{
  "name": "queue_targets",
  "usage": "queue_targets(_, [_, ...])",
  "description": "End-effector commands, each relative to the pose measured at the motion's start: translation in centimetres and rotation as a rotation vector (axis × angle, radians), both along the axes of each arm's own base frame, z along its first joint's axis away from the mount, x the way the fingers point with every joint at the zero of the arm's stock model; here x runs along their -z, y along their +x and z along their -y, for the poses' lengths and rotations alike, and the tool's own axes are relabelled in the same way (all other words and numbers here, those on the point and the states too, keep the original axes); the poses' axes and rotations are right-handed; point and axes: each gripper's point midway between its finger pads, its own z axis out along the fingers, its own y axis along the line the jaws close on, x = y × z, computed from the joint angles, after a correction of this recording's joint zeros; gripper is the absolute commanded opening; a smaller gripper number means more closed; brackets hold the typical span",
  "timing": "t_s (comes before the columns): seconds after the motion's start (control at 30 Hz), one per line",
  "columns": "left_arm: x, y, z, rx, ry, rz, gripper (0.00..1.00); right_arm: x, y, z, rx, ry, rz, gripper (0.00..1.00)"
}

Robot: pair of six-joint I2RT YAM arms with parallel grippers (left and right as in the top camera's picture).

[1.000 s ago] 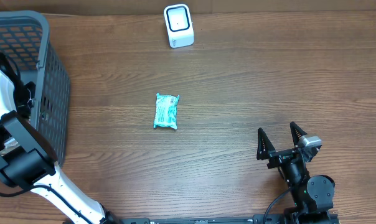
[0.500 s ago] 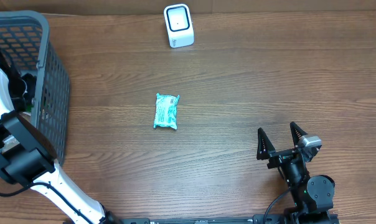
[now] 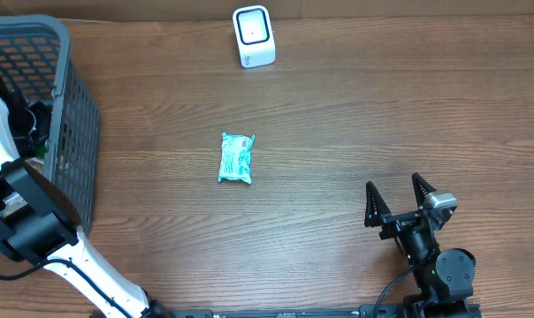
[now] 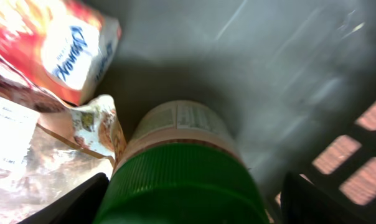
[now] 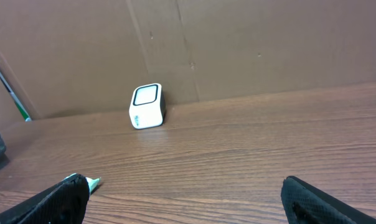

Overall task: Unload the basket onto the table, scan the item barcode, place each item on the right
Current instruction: 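Grasp the green-lidded jar in the basket with the left gripper, then lift the green-lidded jar out and set it beside the packet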

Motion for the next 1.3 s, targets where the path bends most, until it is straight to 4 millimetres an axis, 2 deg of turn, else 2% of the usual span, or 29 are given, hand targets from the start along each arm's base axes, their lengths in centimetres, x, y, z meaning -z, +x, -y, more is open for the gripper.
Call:
queue_targets(0.0, [1.6, -0.5, 0.3, 0.028, 0.010, -0.049, 0.70, 0.4, 0.1, 0.2, 0.011, -0.005, -0.002, 1.00])
queue_targets(0.2, [1.6, -0.1, 0.2, 0.025, 0.016, -0.029, 0.61, 0.4, 0.1, 0.2, 0.011, -0.005, -0.002, 1.00])
queue_targets(0.3, [1.6, 0.3, 0.3, 0.027, 0.003, -0.010, 0.51, 0.4, 0.1, 0.2, 0.011, -0.005, -0.002, 1.00])
queue_targets(0.4, [1.4, 0.5, 0.5, 0.028, -0.006, -0.001, 0.45, 0.4, 0.1, 0.2, 0.011, -0.005, -0.002, 1.00])
queue_targets(0.63, [0.0, 0.7, 0.4, 0.015, -0.003, 0.007, 0.42, 0.4, 0.1, 0.2, 0.011, -0.005, -0.002, 1.00])
queue_targets(0.73, [-2.2, 1.3, 0.2, 0.010, 0.003, 0.039, 0.42, 0.4, 0.1, 0.2, 0.011, -0.005, -0.002, 1.00])
queue_targets(0.9, [-7.8, 2.6, 0.0, -0.009, 0.027, 0.133, 0.43, 0.4, 0.1, 0.2, 0.011, -0.005, -0.002, 1.00])
queue_targets(1.03, [-12.2, 2.8, 0.0, -0.034, 0.052, 0.204, 0.42, 0.4, 0.1, 0.2, 0.011, -0.005, -0.002, 1.00])
queue_targets(1.2, [-16.3, 3.2, 1.2, -0.019, 0.032, 0.303, 0.41, 0.4, 0.1, 0.2, 0.011, -0.005, -0.002, 1.00])
queue_targets(1.27, [-18.6, 3.2, 1.9, -0.006, 0.027, 0.362, 0.40, 0.4, 0.1, 0.2, 0.011, -0.005, -0.002, 1.00])
